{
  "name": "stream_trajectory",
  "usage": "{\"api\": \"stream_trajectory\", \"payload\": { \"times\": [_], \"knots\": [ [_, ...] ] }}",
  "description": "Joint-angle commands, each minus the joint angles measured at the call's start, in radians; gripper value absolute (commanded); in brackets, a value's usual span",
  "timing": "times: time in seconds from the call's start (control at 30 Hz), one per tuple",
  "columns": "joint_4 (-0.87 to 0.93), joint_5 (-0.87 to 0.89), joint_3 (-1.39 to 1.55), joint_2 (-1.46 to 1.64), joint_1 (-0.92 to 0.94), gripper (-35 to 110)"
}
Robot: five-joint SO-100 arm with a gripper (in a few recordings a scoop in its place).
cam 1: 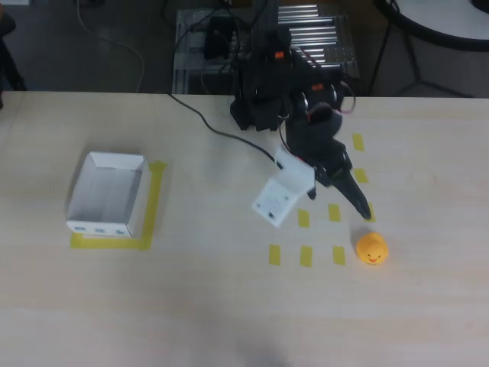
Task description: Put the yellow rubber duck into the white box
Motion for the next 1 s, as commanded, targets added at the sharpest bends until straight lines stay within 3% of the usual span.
{"api": "stream_trajectory", "payload": {
  "times": [0.0,0.47,0.97],
  "knots": [
    [0.015,-0.018,-0.201,-0.098,-0.072,67],
    [0.017,-0.071,-0.456,-0.503,-0.156,67],
    [0.017,-0.017,-0.600,-0.644,-0.215,62]
  ]
}}
